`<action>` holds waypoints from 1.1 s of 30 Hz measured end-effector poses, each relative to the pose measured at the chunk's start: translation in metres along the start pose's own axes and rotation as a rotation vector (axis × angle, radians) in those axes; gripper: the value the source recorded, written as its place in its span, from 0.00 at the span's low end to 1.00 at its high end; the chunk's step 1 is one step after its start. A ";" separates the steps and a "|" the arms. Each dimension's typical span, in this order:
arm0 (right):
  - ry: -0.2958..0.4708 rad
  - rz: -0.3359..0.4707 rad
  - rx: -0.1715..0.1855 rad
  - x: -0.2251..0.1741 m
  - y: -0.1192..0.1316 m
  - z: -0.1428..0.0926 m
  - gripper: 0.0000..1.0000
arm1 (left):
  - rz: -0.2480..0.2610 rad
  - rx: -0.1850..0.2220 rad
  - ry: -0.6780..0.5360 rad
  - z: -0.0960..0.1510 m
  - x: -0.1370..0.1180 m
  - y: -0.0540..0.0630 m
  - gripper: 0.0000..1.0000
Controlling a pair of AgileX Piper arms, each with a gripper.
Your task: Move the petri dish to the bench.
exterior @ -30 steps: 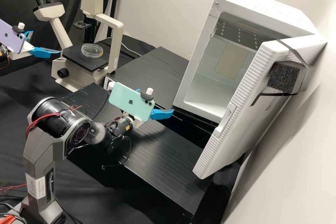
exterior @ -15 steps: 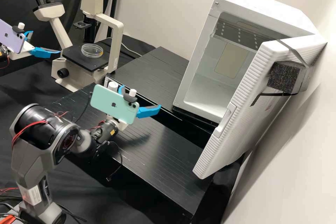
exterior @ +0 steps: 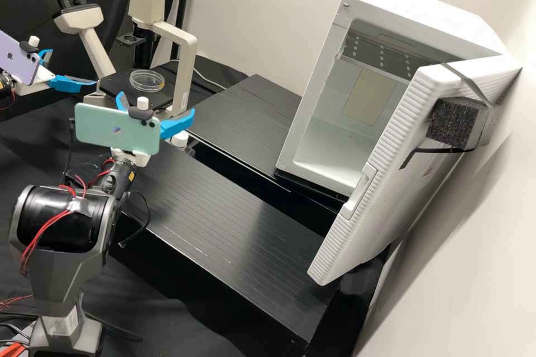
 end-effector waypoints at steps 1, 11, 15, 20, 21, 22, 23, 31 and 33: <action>0.007 -0.006 0.004 0.006 -0.001 -0.005 1.00 | 0.000 0.000 0.000 0.000 0.000 0.000 1.00; 0.040 -0.125 0.006 0.067 -0.031 -0.037 1.00 | 0.000 0.000 0.000 0.000 0.000 0.000 1.00; 0.001 -0.158 -0.009 0.091 -0.045 -0.035 1.00 | 0.000 0.000 0.000 0.000 0.000 0.000 1.00; -0.052 -0.178 -0.007 0.117 -0.059 -0.032 1.00 | 0.000 0.000 0.000 0.000 0.000 0.000 1.00; -0.061 -0.186 -0.002 0.120 -0.062 -0.030 1.00 | 0.000 0.000 0.000 0.000 0.000 0.000 1.00; -0.068 -0.190 -0.007 0.125 -0.065 -0.030 1.00 | 0.000 0.000 0.000 0.000 0.000 0.000 1.00; -0.072 -0.193 -0.006 0.129 -0.066 -0.030 1.00 | 0.000 0.000 0.000 0.000 0.000 0.000 1.00; -0.110 -0.210 0.010 0.155 -0.081 -0.030 1.00 | 0.000 0.000 0.000 0.000 0.000 0.000 1.00; -0.115 -0.204 0.020 0.160 -0.085 -0.030 1.00 | 0.000 0.000 0.000 0.000 0.000 0.000 1.00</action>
